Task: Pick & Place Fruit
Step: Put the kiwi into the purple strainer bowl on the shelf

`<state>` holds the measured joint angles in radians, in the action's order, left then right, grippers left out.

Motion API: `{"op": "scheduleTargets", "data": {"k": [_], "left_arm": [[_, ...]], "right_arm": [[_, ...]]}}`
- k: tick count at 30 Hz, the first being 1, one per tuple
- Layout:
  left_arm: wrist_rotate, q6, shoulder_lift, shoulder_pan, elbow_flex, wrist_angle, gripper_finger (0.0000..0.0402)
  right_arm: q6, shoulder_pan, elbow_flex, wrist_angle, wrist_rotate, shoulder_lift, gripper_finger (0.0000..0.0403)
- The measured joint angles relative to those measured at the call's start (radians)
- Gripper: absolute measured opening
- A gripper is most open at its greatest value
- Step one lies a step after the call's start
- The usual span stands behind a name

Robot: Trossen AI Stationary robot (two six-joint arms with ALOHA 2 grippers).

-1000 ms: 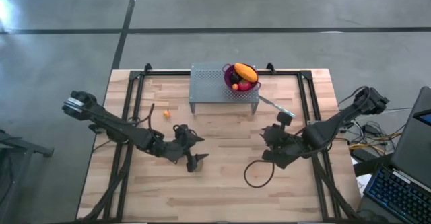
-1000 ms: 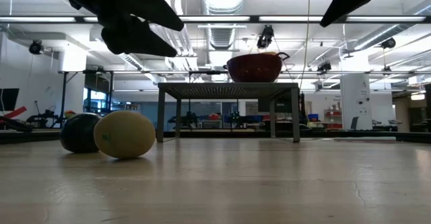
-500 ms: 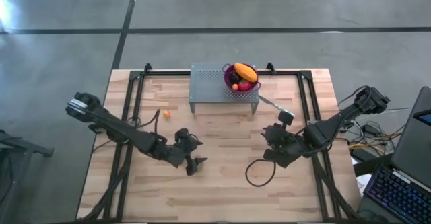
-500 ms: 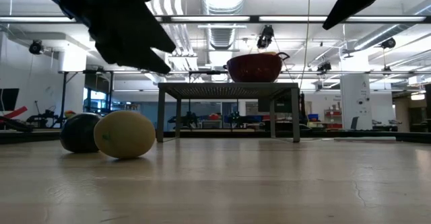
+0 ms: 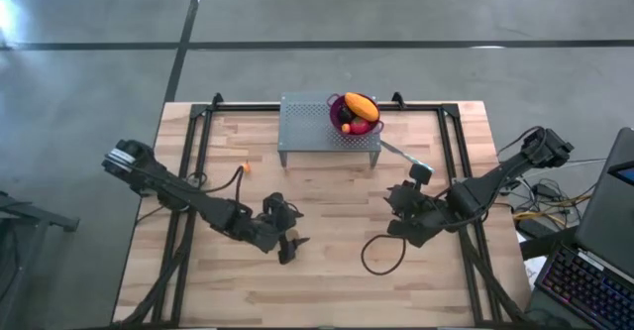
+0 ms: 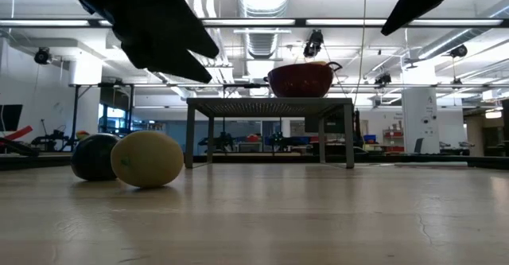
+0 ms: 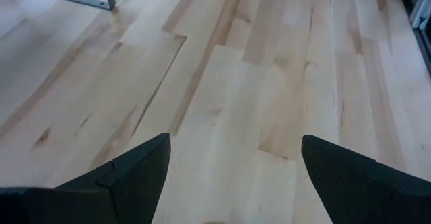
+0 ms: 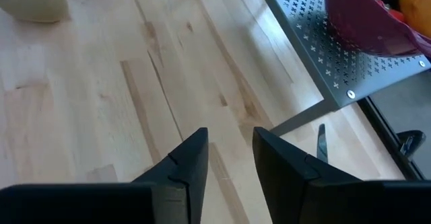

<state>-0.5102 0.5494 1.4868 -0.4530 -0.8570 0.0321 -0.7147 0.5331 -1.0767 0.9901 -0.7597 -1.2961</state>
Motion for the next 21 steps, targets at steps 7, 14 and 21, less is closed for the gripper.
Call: {"op": "scheduleTargets", "data": {"k": [7,14,21], "left_arm": [[0.005,0.015,-0.001,0.000,0.000,0.048,0.0339],[0.021,0.071,0.001,0.000,0.000,0.081,0.0339],[0.154,0.187,0.003,-0.005,-0.050,0.174,0.0339]], "right_arm": [[0.007,-0.001,0.000,0.000,0.000,0.000,0.0131],[0.004,-0.002,0.000,0.000,0.002,0.000,0.0145],[0.014,-0.004,0.000,0.000,0.002,0.000,0.0156]]}}
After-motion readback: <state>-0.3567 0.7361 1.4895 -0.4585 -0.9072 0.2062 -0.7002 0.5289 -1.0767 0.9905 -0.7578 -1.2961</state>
